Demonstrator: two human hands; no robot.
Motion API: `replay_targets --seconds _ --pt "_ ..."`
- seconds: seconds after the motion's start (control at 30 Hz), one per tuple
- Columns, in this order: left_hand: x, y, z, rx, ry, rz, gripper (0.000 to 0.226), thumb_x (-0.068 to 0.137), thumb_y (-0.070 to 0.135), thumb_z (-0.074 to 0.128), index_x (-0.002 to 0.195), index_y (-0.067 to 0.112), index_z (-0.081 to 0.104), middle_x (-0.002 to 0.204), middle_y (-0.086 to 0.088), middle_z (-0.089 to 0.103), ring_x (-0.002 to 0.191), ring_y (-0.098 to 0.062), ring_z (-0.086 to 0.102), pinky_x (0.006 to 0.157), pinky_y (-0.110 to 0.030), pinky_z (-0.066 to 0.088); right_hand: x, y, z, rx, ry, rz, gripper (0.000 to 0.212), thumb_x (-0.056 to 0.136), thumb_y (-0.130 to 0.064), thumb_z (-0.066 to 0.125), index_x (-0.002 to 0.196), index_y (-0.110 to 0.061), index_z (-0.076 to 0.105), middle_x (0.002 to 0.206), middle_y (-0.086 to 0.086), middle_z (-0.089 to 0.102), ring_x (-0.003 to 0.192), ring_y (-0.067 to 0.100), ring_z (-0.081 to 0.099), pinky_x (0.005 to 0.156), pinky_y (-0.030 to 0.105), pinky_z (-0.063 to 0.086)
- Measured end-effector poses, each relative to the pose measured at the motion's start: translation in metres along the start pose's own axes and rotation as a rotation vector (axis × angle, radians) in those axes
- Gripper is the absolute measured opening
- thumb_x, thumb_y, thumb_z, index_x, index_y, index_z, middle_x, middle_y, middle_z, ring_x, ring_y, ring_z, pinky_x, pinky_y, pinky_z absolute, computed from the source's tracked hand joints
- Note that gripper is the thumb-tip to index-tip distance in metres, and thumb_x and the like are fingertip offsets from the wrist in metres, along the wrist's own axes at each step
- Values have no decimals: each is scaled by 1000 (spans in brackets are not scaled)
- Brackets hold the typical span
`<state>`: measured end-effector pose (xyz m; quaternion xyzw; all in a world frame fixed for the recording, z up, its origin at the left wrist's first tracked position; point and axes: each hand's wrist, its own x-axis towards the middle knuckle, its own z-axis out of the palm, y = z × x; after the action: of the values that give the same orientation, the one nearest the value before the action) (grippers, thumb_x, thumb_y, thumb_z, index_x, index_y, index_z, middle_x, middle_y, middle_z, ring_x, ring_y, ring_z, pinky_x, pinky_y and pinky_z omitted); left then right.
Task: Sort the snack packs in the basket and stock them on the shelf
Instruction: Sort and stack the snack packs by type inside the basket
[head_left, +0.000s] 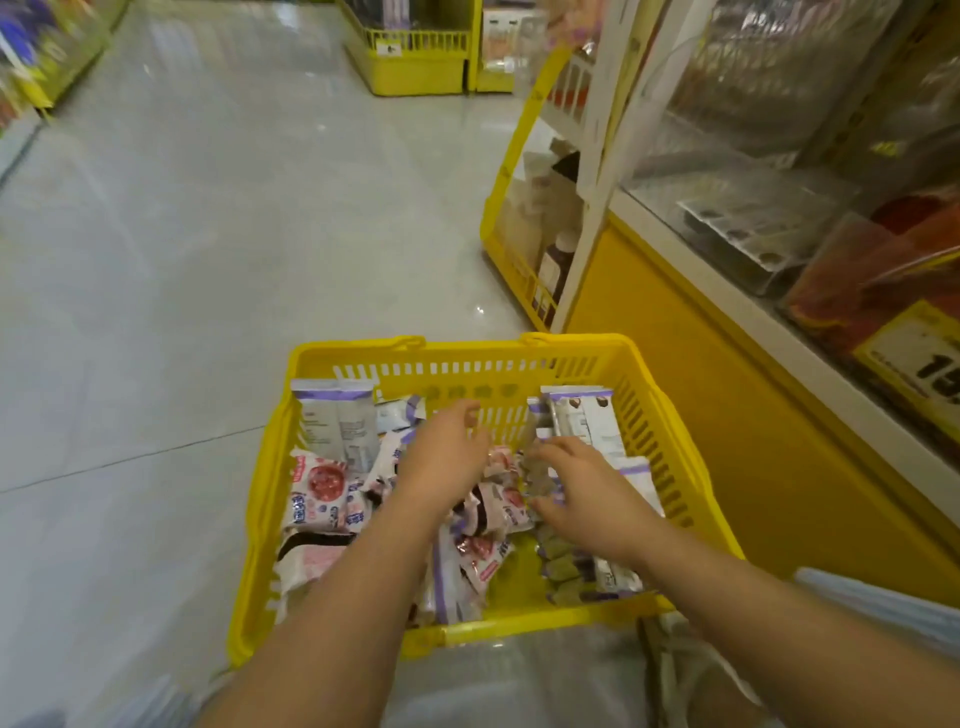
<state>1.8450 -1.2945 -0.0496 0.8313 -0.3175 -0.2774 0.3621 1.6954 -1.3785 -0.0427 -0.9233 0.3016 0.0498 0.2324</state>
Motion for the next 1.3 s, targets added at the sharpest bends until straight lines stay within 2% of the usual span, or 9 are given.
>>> replay_targets --seconds 0.17,0.37,0.57,0.8,0.97,1.07,1.17,1.23,1.3 --pt "8 -40 -81 261 396 98 39 90 20 56 129 20 57 131 -5 58 117 -28 55 96 -41 44 51 -56 23 187 -97 -35 57 91 -35 60 142 -24 38 144 4 41 126 23 45 98 32 40" --pt "35 -80 -127 604 29 10 70 84 41 64 146 31 34 150 1 38 138 -26 32 113 -50 26 105 -85 34 522 -104 66 51 86 -5 58 134 -14 44 114 3 61 81 10 62 68 26 51" --pt "58 -88 -141 777 -48 53 68 81 40 66 142 37 36 146 4 41 139 -23 26 114 -56 18 149 -76 48 162 -293 -116 80 82 2 61 149 -29 28 149 7 22 115 21 50 96 27 46" --pt "59 -85 -141 873 -105 4 54 78 46 68 128 35 51 132 0 48 138 -25 23 110 -67 1 177 -71 53 -401 -25 -512 51 78 -31 63 125 -31 44 125 -6 49 93 20 59 60 27 40" --pt "53 -76 -140 920 -161 -36 38 77 36 68 113 30 56 123 -1 44 136 -28 23 109 -68 -1 182 -80 62 -589 33 -594 51 79 -26 67 125 -26 45 116 -3 58 94 21 60 76 35 49" --pt "47 -70 -151 864 -126 -51 25 76 39 71 80 29 49 99 6 49 119 -24 41 111 -62 9 185 -87 51 -573 80 -597 40 76 -30 67 111 -23 50 103 -1 62 87 24 61 73 33 44" --pt "43 -64 -171 665 -55 -23 31 73 35 75 70 28 45 75 12 49 80 -16 52 83 -33 41 180 -84 28 -507 171 -590 39 74 -49 61 105 -26 53 98 -4 64 86 24 62 65 30 37" --pt "41 -54 -183 552 -21 -4 27 70 30 77 74 26 51 74 9 55 67 -12 55 57 -25 40 171 -80 12 -441 234 -554 42 72 -54 59 104 -28 54 97 -4 65 87 24 63 62 30 36" --pt "37 -42 -192 506 10 20 24 70 29 78 78 26 55 77 7 60 66 -10 58 52 -26 42 157 -76 -4 -385 303 -496 47 69 -60 57 106 -30 55 93 -5 68 83 23 64 58 29 38"
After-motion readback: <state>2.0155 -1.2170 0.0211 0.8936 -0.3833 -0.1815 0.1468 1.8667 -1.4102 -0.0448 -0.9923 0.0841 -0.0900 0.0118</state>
